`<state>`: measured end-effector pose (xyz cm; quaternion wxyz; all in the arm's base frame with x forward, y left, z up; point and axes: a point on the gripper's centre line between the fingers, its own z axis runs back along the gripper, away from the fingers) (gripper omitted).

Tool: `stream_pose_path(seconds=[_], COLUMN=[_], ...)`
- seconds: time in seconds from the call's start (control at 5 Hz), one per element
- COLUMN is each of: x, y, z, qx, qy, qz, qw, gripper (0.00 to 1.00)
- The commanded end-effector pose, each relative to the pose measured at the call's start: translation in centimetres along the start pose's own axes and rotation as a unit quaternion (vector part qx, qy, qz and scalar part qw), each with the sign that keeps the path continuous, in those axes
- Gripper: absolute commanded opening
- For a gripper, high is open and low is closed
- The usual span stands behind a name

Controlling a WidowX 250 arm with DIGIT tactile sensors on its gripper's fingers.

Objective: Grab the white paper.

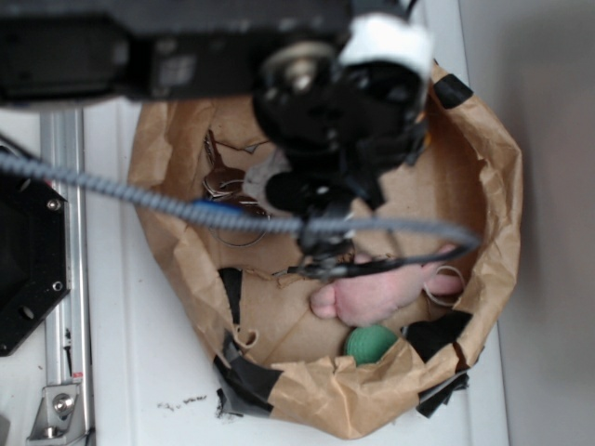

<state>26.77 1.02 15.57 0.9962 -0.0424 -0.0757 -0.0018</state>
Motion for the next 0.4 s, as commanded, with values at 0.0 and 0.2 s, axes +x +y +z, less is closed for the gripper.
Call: stream_pose_path(seconds=[0.0, 0.2], x=[2.10, 1.73], y=[1.10, 0.99], z=[2.23, 2.29], qx=[0.008, 0.015], qy=[-0.015, -0.020], qz=[0.047, 0.045], qw=[0.999, 0.999], gripper=[0.00, 0.00])
